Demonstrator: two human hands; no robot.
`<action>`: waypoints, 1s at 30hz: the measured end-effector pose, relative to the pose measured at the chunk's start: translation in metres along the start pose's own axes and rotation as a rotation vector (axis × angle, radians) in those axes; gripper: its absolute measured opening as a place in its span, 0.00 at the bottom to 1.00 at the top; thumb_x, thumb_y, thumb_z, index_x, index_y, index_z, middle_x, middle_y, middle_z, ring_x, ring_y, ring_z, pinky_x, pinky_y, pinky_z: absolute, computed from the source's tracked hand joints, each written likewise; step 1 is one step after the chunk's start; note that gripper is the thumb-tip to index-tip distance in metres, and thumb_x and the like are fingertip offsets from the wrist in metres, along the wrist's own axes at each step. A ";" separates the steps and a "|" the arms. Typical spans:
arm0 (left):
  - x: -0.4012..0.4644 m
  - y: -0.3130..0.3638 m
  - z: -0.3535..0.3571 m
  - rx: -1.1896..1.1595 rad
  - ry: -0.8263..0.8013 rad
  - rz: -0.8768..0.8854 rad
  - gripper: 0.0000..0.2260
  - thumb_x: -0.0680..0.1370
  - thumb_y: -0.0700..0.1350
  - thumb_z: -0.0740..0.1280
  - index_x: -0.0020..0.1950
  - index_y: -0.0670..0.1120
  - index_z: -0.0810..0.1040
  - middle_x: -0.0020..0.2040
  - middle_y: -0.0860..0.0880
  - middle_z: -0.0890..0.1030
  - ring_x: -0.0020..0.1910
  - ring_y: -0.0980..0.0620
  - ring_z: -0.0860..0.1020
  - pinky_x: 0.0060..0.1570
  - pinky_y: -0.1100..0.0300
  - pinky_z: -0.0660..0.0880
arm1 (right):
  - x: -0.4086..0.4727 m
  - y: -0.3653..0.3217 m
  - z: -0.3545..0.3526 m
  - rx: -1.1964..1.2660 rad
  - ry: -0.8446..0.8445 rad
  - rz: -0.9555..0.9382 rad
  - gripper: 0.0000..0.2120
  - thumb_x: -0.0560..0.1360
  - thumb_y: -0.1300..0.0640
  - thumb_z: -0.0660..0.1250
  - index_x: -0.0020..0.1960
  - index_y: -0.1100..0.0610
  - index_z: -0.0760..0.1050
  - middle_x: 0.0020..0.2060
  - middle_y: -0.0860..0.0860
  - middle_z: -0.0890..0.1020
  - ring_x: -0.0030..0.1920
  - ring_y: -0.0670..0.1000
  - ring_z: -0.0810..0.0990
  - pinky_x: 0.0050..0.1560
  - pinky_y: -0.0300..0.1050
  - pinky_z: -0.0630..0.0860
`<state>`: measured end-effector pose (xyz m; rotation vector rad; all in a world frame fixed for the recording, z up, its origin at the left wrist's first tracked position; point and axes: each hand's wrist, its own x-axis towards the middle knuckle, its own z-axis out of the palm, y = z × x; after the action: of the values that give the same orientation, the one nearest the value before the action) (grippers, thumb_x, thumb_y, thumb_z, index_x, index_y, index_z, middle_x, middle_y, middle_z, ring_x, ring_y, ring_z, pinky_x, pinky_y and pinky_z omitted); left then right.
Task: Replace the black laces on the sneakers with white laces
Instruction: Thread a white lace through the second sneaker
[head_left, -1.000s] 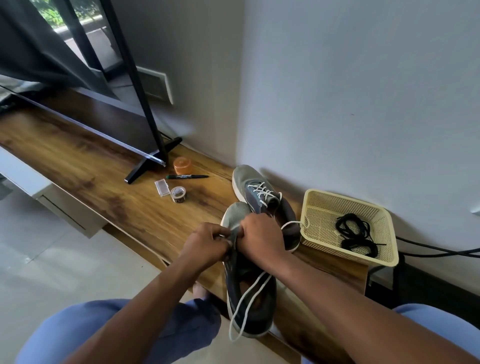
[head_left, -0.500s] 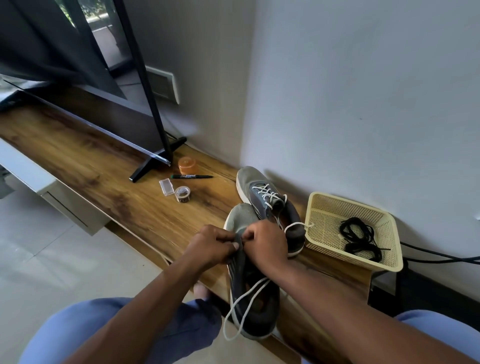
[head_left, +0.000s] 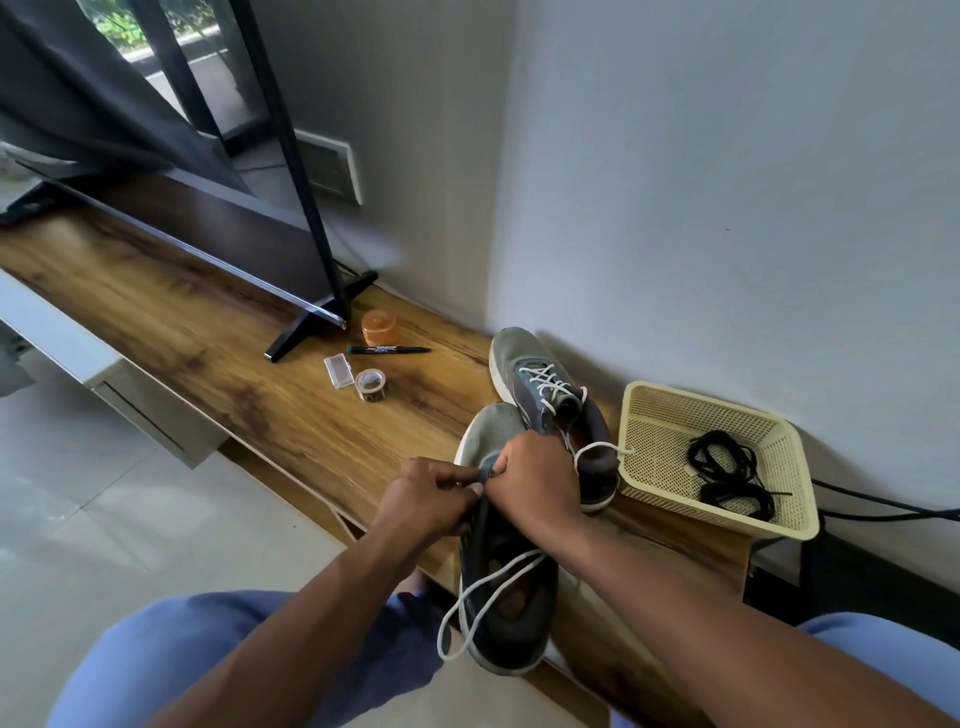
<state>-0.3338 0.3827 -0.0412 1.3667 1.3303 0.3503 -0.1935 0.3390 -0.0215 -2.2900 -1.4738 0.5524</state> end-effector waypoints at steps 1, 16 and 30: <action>0.000 -0.001 0.000 -0.008 0.014 -0.004 0.07 0.78 0.44 0.76 0.51 0.57 0.88 0.36 0.52 0.87 0.32 0.55 0.85 0.39 0.62 0.84 | 0.001 0.000 0.000 0.016 -0.002 -0.009 0.15 0.54 0.45 0.63 0.27 0.55 0.62 0.23 0.49 0.61 0.30 0.55 0.63 0.27 0.44 0.52; -0.006 0.003 0.009 -0.211 0.066 -0.093 0.06 0.76 0.42 0.78 0.52 0.49 0.87 0.32 0.50 0.83 0.27 0.55 0.80 0.38 0.60 0.84 | -0.004 0.007 0.005 0.128 0.050 0.083 0.07 0.67 0.58 0.71 0.42 0.50 0.87 0.40 0.48 0.87 0.47 0.53 0.84 0.45 0.43 0.77; -0.017 -0.004 0.004 0.194 0.196 0.222 0.13 0.77 0.47 0.76 0.60 0.60 0.86 0.48 0.60 0.85 0.43 0.63 0.81 0.45 0.68 0.77 | -0.005 0.003 0.014 0.141 0.114 0.024 0.10 0.60 0.58 0.67 0.38 0.58 0.84 0.32 0.54 0.84 0.36 0.55 0.82 0.37 0.52 0.78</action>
<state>-0.3383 0.3660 -0.0380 1.6836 1.4033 0.5276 -0.2004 0.3342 -0.0339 -2.1943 -1.3127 0.5064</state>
